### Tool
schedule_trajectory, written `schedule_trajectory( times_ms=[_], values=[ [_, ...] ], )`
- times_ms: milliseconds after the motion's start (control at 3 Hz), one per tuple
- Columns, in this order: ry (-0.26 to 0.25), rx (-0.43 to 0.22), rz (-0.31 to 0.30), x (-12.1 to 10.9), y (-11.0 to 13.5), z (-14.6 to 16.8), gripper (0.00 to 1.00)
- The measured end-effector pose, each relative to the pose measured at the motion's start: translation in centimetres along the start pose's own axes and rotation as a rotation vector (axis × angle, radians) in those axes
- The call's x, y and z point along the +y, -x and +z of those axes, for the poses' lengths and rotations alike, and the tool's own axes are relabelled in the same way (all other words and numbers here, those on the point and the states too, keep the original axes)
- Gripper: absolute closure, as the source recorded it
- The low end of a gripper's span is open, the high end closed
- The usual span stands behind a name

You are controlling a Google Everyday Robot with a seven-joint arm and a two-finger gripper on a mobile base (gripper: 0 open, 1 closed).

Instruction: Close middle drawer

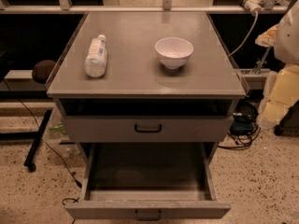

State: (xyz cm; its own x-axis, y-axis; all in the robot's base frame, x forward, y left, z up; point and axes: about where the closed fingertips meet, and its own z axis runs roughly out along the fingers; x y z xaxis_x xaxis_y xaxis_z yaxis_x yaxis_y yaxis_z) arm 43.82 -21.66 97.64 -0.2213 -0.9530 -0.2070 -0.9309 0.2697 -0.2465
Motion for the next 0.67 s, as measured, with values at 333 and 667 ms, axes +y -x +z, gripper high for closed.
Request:
schedule_trajectory(
  times_ms=[333,667],
  values=[
    [0.000,0.000,0.000,0.0,0.0,0.0,0.00],
    [0.013,-0.053,0.004,1.8,-0.4,1.7,0.00]
  ],
)
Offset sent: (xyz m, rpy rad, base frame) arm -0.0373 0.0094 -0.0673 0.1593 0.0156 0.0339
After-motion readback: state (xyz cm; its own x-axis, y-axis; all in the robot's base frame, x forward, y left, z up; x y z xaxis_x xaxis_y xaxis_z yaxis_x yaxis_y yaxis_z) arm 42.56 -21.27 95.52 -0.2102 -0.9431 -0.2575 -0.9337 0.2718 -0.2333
